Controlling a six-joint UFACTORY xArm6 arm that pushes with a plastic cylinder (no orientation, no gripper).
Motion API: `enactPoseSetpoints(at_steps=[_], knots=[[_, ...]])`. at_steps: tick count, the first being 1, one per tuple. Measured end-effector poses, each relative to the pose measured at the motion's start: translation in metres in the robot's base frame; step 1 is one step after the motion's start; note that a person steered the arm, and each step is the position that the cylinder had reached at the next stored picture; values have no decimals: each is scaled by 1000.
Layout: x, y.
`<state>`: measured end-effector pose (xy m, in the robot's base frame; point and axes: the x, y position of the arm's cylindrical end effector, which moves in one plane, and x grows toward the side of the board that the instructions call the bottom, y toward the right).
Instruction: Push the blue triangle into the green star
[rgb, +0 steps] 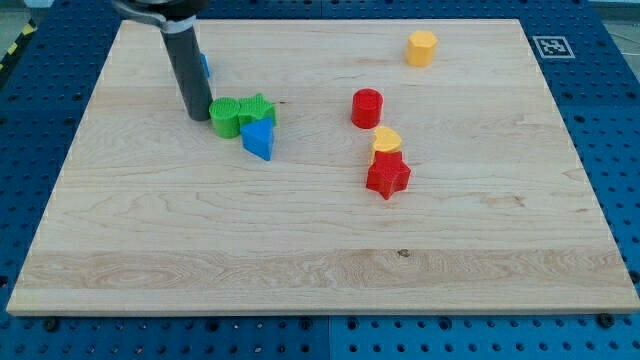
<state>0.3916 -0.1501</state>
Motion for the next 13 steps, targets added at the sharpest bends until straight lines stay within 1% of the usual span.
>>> enactPoseSetpoints(at_steps=[1, 3, 5, 7, 11, 12, 13], knots=[[16, 0], [20, 16], [57, 16], [57, 50], [54, 51], [88, 68], [96, 70]])
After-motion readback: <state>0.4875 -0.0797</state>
